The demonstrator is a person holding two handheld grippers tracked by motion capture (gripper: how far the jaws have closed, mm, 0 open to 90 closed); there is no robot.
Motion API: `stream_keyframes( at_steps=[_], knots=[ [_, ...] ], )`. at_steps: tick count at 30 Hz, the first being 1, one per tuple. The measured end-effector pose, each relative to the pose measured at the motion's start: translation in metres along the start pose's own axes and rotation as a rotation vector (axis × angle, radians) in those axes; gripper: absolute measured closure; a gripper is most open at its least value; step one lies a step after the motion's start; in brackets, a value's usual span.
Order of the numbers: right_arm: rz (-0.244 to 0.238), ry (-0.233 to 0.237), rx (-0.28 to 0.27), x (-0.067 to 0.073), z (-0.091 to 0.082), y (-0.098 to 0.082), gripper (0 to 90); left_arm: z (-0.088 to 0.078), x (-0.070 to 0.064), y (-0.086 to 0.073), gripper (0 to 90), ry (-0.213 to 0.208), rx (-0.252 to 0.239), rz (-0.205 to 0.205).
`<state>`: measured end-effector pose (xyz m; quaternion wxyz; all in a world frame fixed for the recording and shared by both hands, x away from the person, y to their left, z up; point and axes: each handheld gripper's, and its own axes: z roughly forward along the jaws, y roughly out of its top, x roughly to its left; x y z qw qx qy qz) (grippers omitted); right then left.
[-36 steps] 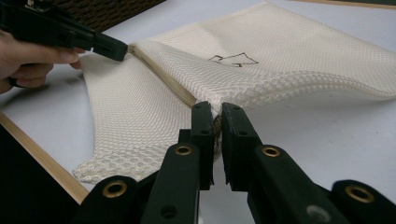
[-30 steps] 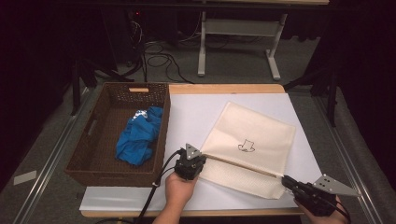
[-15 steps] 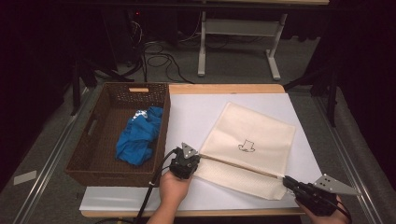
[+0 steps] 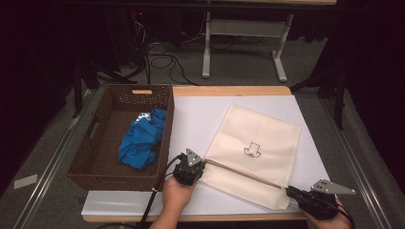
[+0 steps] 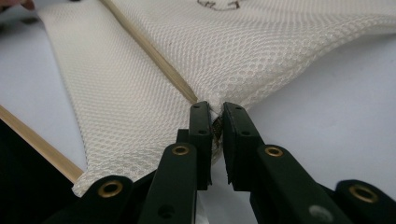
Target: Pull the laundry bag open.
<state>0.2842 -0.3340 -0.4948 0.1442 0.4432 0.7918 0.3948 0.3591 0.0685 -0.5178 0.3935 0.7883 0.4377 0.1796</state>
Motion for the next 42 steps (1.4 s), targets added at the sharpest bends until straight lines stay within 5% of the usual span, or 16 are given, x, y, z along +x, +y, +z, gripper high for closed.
stream_keyframes(
  at_steps=[7, 18, 21, 24, 31, 34, 42],
  knots=[
    [0.015, -0.007, 0.056, 0.002, 0.006, -0.002, 77.7, -0.003, 0.000, -0.002, 64.0, -0.001, -0.019, -0.012],
    [0.014, -0.020, -0.091, 0.003, -0.010, 0.004, 62.1, -0.013, 0.000, -0.001, 54.2, 0.018, -0.056, -0.019],
    [0.006, -0.019, -0.129, 0.004, -0.012, 0.005, 55.1, -0.025, 0.000, 0.003, 49.9, -0.020, -0.074, -0.044],
    [-0.015, -0.026, -0.152, 0.004, -0.010, 0.006, 46.1, -0.035, -0.005, 0.001, 46.8, -0.026, -0.094, -0.021],
    [-0.020, -0.061, -0.171, 0.006, 0.000, 0.010, 14.9, -0.053, -0.018, -0.001, 36.5, -0.037, -0.176, 0.027],
    [-0.018, -0.067, -0.182, 0.008, 0.002, 0.014, 10.5, -0.056, -0.020, -0.001, 29.4, -0.022, -0.175, 0.054],
    [-0.062, -0.073, -0.181, 0.011, 0.010, 0.033, 3.8, -0.062, -0.016, 0.002, 19.0, -0.050, -0.191, 0.034]
  ],
)
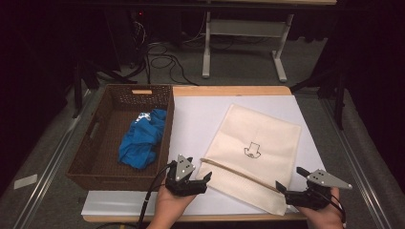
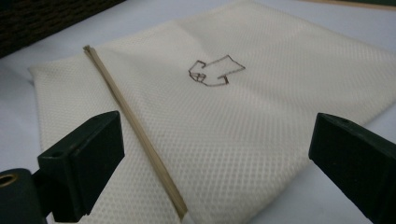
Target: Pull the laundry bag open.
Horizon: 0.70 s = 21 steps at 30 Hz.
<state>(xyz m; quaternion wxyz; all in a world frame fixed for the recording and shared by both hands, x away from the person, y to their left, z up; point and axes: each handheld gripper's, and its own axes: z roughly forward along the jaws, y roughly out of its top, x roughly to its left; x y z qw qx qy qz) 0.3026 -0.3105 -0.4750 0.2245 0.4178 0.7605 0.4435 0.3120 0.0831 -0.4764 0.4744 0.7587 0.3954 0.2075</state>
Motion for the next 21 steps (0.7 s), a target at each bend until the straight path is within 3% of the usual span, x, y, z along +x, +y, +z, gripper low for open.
stream_keyframes(
  at_steps=[2, 8, 11, 16, 21],
  knots=[
    [-0.043, -0.007, -0.006, 0.002, 0.002, 0.005, 3.8, -0.001, 0.001, 0.001, 17.2, 0.005, -0.003, -0.002],
    [-0.072, -0.018, -0.033, 0.006, 0.008, 0.018, 3.5, -0.009, 0.001, 0.010, 16.3, -0.003, 0.013, 0.002],
    [-0.045, -0.007, -0.056, 0.006, 0.010, 0.018, 3.6, -0.020, -0.003, 0.019, 16.6, 0.006, -0.014, 0.037],
    [-0.044, -0.005, -0.042, 0.001, 0.008, 0.010, 3.7, -0.034, 0.003, 0.026, 16.2, 0.030, -0.051, 0.022],
    [-0.023, 0.013, -0.069, -0.005, 0.002, 0.008, 3.7, -0.047, 0.008, 0.031, 15.9, 0.044, -0.087, 0.000]
  ],
)
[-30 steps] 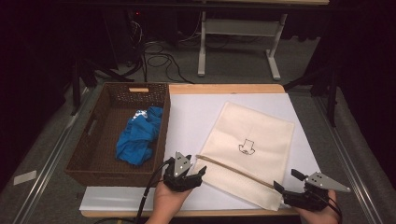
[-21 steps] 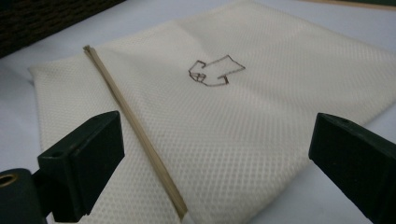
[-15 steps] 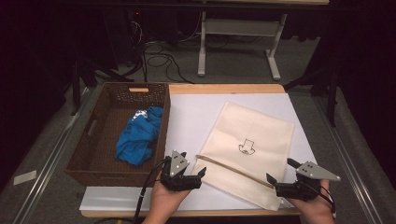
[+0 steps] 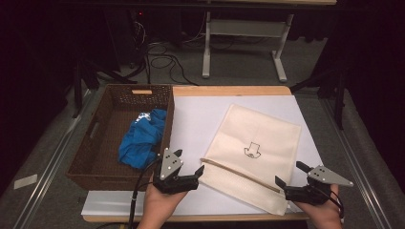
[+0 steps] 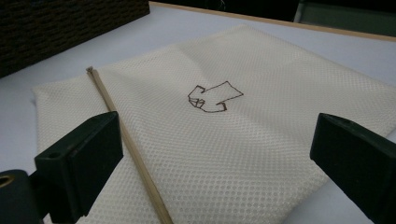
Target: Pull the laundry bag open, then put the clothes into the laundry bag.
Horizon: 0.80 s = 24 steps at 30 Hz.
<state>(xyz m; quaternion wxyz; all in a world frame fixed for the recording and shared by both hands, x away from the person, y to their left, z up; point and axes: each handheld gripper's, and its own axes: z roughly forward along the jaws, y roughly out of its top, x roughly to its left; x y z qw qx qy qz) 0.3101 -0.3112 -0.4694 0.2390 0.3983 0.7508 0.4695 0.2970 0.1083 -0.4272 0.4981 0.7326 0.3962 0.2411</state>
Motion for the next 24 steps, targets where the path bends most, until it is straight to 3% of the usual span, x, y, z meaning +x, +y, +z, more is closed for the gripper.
stream_keyframes(
  at_steps=[14, 24],
  knots=[
    [0.001, 0.006, 0.025, 0.000, 0.004, -0.003, 0.4, -0.026, 0.028, 0.007, 15.9, 0.056, -0.046, -0.047],
    [0.003, 0.014, 0.026, -0.002, -0.001, -0.006, 0.4, -0.054, 0.061, 0.002, 16.0, 0.155, -0.072, -0.099]
  ],
)
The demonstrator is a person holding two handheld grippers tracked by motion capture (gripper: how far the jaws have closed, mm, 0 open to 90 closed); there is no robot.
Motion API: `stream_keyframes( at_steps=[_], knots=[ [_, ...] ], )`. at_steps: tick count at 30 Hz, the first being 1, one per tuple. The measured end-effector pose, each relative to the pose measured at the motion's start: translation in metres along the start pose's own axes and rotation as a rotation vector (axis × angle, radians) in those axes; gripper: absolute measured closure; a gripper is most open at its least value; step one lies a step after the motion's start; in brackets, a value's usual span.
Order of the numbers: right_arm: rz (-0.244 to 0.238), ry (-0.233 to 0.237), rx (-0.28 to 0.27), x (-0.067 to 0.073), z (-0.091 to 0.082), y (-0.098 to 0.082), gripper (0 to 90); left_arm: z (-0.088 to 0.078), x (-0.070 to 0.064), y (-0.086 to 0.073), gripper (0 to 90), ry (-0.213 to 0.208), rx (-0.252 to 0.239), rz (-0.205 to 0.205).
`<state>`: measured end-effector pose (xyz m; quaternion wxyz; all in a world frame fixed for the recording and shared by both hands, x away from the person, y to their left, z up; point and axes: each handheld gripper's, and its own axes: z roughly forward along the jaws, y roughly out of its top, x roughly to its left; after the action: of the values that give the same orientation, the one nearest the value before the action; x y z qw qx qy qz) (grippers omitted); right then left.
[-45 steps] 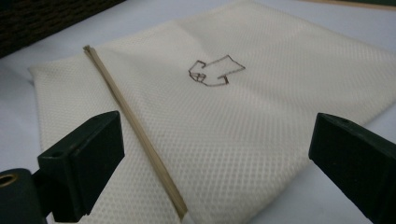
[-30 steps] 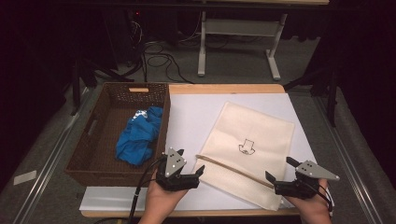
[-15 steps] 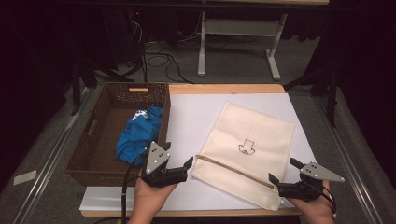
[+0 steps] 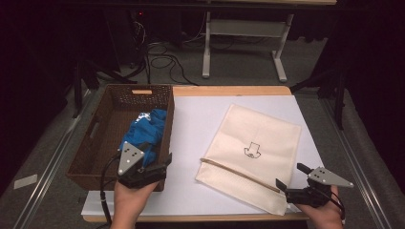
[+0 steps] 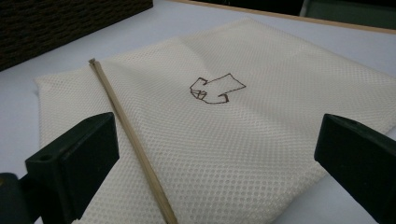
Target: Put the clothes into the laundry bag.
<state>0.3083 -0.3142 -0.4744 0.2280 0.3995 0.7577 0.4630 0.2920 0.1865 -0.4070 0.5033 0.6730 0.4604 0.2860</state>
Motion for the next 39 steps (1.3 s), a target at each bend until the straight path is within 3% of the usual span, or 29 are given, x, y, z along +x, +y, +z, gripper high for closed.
stream_keyframes(
  at_steps=[3, 10, 14, 30, 39],
  knots=[
    [-0.017, -0.011, 0.001, -0.001, 0.000, -0.001, 0.3, -0.006, 0.012, -0.002, 15.9, 0.037, 0.001, -0.017],
    [-0.003, -0.007, 0.008, -0.004, 0.000, -0.002, 0.4, -0.021, 0.036, -0.008, 16.0, 0.116, -0.001, -0.048],
    [-0.004, -0.001, 0.006, -0.004, -0.001, -0.003, 0.3, -0.025, 0.045, -0.011, 15.9, 0.140, 0.002, -0.061],
    [0.018, 0.004, 0.009, -0.007, 0.001, -0.004, 0.3, -0.021, 0.045, -0.013, 16.0, 0.162, -0.009, -0.047],
    [0.035, 0.012, 0.006, -0.009, 0.001, -0.004, 0.4, 0.001, 0.042, 0.002, 15.8, 0.160, 0.007, -0.051]
  ],
)
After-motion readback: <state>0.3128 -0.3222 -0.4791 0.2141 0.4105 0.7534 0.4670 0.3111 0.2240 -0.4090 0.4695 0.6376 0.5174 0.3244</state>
